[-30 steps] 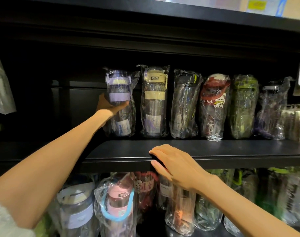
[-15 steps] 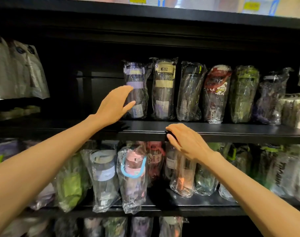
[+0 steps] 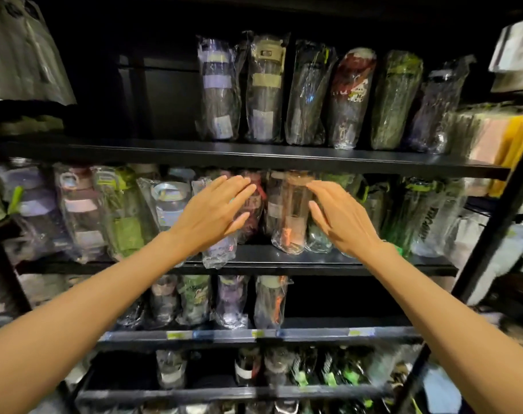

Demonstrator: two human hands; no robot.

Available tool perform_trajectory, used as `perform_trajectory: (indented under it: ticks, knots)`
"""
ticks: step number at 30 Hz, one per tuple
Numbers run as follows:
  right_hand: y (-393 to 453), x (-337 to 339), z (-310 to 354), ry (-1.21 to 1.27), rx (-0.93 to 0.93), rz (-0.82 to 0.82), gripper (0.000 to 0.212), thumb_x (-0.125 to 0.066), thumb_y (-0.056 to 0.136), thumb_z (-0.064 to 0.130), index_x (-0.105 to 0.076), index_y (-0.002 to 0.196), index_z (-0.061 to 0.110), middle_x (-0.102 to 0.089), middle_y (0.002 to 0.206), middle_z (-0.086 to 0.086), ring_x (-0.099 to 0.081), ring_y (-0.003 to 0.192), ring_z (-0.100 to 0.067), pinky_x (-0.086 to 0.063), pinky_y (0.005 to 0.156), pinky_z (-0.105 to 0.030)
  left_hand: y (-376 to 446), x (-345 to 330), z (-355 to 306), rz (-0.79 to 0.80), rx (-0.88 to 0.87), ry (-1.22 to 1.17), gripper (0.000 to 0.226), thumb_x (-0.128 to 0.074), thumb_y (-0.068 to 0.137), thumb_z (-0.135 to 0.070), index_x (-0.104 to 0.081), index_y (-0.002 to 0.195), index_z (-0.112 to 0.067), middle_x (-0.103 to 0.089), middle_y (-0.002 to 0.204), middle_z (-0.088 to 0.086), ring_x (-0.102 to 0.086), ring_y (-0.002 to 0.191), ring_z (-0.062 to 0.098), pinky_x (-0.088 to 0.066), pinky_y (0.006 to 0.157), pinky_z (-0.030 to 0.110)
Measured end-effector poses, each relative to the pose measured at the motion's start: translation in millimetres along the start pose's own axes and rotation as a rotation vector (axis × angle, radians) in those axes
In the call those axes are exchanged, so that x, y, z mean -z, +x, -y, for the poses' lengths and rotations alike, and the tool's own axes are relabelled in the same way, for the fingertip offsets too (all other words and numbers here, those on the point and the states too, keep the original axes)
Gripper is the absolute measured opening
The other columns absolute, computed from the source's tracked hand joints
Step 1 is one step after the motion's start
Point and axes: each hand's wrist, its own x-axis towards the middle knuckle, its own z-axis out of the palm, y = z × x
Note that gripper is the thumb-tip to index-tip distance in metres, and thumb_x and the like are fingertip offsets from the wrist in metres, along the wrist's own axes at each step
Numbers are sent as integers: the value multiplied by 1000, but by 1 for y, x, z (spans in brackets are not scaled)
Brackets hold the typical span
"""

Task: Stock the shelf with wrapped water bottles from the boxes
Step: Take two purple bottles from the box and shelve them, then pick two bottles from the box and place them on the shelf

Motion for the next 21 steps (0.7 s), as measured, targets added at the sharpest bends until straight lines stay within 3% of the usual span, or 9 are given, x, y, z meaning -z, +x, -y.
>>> perform_trajectory:
  ticks: [4,8,15,19,21]
  knots:
    - [-46,-2,-21,36,-42,19,47,-34,96,30,-52,128,1,-57,127,-17,-52,119,-30,-45,93,-37,-9,-6,-48,38,48,-26,49,-44,91,-30,-55,125,3,-58,125,19,-56,114,33,-46,97,44]
    - [-103,-6,-56,64,-23,76,44,-39,96,26,-50,130,0,-55,130,-16,-51,120,-30,-44,94,-37,-14,-21,-108,73,113,-26,49,-42,91,-31,-55,124,2,-58,125,19,-57,113,33,-37,100,40]
    - [-217,-31,-108,131,0,230,50,-30,98,34,-49,132,2,-54,131,-15,-49,123,-28,-45,96,-38,-37,-53,-219,159,183,-71,49,-43,88,-29,-54,122,3,-59,120,20,-54,107,34,-32,98,38]
    - [-271,-57,-122,220,-79,281,42,-43,98,25,-47,134,3,-52,134,-13,-47,126,-27,-42,98,-38,-59,-72,-270,220,204,-163,46,-63,83,-18,-54,122,6,-59,118,21,-57,104,35,-33,94,36]
    - [-299,-74,-123,249,-119,323,42,-45,98,23,-45,136,4,-50,136,-12,-46,126,-27,-42,98,-39,-74,-87,-291,273,224,-212,47,-64,84,-18,-54,123,6,-59,119,20,-58,105,35,-35,94,36]
